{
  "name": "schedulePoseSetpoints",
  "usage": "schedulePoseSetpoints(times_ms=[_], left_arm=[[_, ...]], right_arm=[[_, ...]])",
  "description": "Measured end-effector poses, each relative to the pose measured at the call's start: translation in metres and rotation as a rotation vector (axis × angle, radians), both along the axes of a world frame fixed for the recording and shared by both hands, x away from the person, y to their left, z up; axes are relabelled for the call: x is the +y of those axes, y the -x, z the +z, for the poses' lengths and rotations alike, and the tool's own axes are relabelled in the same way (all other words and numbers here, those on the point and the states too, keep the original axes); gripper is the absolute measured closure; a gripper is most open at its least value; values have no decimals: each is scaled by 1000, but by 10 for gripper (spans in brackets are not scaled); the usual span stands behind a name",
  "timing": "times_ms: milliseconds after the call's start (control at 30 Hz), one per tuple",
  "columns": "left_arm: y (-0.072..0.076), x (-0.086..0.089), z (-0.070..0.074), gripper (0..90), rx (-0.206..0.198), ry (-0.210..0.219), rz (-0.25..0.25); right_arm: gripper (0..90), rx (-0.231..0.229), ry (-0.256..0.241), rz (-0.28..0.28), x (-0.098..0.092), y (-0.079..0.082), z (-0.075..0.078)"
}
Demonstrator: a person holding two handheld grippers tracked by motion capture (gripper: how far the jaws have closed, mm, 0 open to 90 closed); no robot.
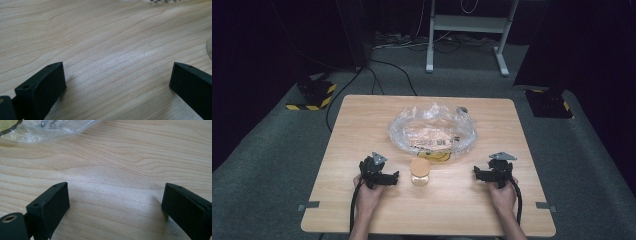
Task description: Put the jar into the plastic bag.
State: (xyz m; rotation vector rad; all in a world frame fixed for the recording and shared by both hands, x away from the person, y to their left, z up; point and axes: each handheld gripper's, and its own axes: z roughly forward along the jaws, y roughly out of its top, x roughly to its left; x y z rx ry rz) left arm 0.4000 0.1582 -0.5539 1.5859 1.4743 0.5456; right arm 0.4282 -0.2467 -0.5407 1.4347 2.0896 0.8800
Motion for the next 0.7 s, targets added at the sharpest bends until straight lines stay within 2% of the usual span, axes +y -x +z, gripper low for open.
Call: schedulePoseSetpoints(times_ms=[500,567,700], left_arm=[[3,-1,1,11,-7,-2,1],[6,0,2,12,-13,4,-1],[13,1,6,15,-38,43,3]], right_arm=[[76,0,0,0,0,0,0],[76,0,0,0,0,0,0],[76,0,0,0,0,0,0]])
